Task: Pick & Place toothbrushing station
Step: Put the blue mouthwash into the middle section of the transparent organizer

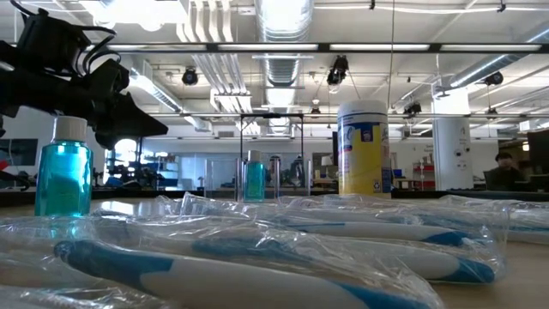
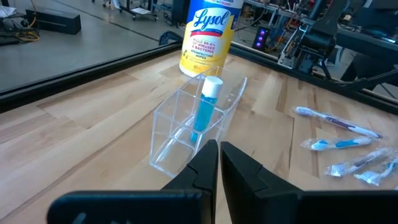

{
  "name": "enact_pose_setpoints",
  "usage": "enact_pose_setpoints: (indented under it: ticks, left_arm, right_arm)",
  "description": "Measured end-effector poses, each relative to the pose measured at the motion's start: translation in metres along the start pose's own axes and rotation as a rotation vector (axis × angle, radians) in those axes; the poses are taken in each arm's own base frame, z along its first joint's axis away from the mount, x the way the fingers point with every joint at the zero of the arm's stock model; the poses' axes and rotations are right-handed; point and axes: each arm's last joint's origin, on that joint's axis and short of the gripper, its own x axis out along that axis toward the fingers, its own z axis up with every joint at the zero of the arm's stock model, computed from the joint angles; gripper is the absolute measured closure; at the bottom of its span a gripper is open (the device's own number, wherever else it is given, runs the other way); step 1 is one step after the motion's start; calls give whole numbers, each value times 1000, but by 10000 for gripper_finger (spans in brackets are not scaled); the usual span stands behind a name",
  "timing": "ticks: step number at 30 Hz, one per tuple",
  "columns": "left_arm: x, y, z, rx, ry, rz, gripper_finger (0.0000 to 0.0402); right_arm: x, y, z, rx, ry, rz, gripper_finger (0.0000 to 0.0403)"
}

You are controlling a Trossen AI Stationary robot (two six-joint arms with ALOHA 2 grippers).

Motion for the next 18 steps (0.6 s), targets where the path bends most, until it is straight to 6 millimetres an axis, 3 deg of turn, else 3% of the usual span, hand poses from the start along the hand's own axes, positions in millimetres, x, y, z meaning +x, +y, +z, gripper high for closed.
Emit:
enact_pose_setpoints:
  ticks: [8, 18]
  left_arm:
    - [0, 0, 0, -6, -3, -1, 378]
    - [0, 0, 0, -9, -2, -1, 378]
  right_arm:
    - [-61, 25, -30, 65, -155, -183, 314]
    - [-95, 43, -70, 140, -343, -283, 314]
